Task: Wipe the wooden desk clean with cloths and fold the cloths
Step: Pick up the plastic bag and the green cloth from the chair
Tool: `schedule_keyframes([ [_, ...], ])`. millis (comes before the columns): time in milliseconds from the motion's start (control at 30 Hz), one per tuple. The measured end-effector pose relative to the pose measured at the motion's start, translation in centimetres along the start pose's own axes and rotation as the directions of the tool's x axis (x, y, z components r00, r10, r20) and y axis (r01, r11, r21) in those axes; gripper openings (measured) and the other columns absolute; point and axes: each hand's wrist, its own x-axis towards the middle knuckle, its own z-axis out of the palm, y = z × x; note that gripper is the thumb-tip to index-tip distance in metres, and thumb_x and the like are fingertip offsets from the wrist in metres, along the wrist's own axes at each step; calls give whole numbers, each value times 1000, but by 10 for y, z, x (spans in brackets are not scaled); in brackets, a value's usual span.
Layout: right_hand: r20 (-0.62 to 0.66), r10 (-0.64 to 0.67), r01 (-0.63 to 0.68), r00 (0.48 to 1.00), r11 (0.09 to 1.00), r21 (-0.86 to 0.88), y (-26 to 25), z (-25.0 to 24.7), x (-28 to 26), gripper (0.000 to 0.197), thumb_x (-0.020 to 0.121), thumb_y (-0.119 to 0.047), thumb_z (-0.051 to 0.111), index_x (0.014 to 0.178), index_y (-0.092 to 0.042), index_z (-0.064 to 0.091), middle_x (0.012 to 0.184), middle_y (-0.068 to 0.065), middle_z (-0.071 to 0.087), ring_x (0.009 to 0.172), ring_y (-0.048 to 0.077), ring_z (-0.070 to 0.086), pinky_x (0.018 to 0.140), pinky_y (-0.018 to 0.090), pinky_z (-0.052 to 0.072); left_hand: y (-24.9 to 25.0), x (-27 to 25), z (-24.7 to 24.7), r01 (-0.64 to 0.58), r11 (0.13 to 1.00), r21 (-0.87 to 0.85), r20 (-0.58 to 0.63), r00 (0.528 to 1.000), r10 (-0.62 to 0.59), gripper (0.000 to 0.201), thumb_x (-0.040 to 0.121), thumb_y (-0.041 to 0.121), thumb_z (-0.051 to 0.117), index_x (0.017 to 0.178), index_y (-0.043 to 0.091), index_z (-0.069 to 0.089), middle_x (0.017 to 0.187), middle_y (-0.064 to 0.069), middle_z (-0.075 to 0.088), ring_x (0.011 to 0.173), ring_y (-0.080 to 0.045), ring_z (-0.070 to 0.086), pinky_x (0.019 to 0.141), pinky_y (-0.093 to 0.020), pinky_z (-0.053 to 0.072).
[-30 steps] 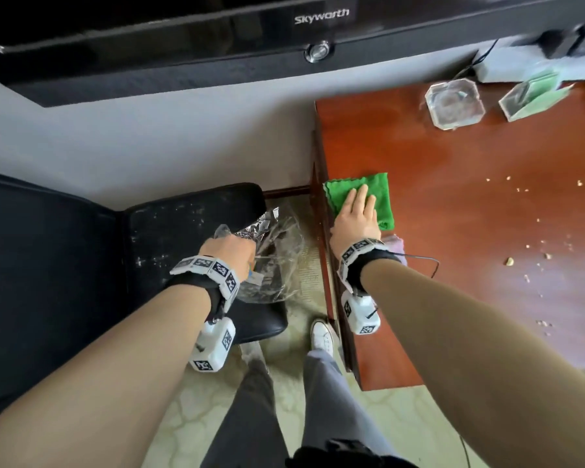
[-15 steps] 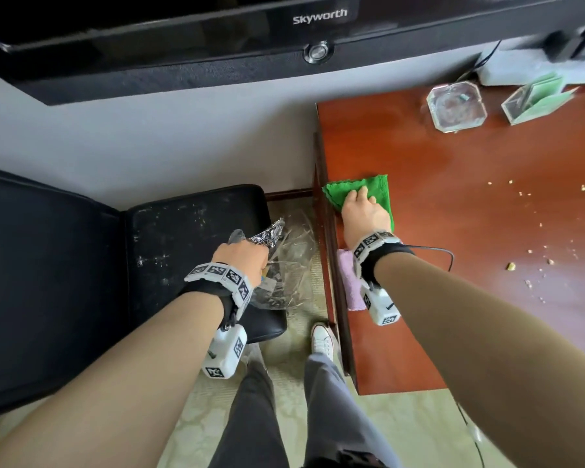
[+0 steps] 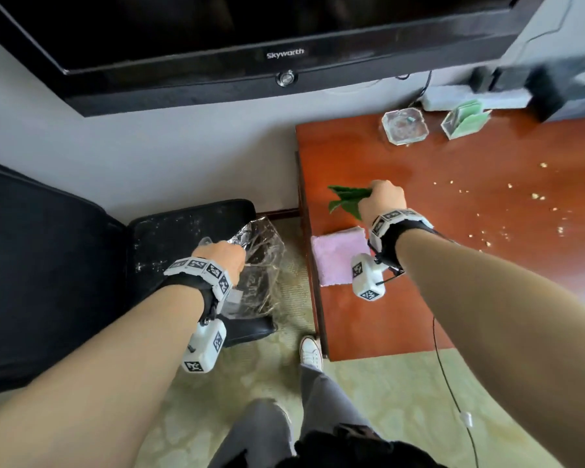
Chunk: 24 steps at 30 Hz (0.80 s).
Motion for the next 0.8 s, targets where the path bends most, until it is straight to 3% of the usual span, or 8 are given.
schedule_keyframes([
  [133,-30,90,-85,995,984,156,23,-25,-38,34,84,-7,46,112,-6,65,112,22,63,92,37,57,77,33,44,14,-27,10,5,999,42,-42,999,-4,26,91,6,48,105,18,65,107,-5,66,97,-26,62,96,-38,44],
  [267,-43,220,-198,974,936,292,55,-44,-91,37,90,-16,46,123,-5,58,125,22,59,112,38,57,90,36,43,29,-62,37,-4,999,38,-77,997,7,23,88,11,52,105,20,65,107,-5,65,95,-28,62,76,-35,48],
  [367,18,265,-253,964,896,365,82,-50,-134,40,90,-20,42,128,-8,52,122,12,56,100,34,52,84,35,38,39,-93,63,-12,998,63,-94,995,18,25,86,10,53,104,21,64,110,-5,66,92,-28,61,73,-34,45],
  [433,43,290,-283,956,875,393,102,-50,-160,43,87,-16,45,128,-3,50,121,11,55,93,33,49,80,35,36,45,-114,77,-19,997,77,-105,994,27,23,86,11,54,104,21,65,109,-5,66,85,-27,59,71,-33,45],
  [533,69,327,-319,943,818,479,129,-53,-202,42,84,-12,60,121,5,51,105,14,55,96,32,56,80,35,45,61,-141,91,-38,994,104,-77,996,46,24,86,8,55,105,18,67,108,-4,67,89,-26,64,73,-33,45],
  [633,101,318,-330,943,843,424,156,-59,-236,57,74,-23,78,118,1,51,108,15,60,101,34,62,91,44,52,86,-166,99,-48,993,105,-15,999,50,25,83,7,58,103,16,68,107,-4,67,88,-26,66,73,-34,50],
  [700,93,307,-320,947,876,361,174,-65,-249,75,61,-34,83,121,-3,51,107,12,64,95,33,65,88,47,54,103,-175,104,-92,992,89,-30,995,95,26,79,6,59,101,17,68,101,-4,67,79,-26,65,68,-34,51],
  [800,33,271,-269,962,922,279,203,-75,-260,67,60,-33,82,117,-7,59,102,11,68,89,30,67,84,44,57,132,-186,109,-180,978,102,-67,980,187,26,76,5,56,97,16,67,94,-4,68,76,-27,67,64,-30,51],
])
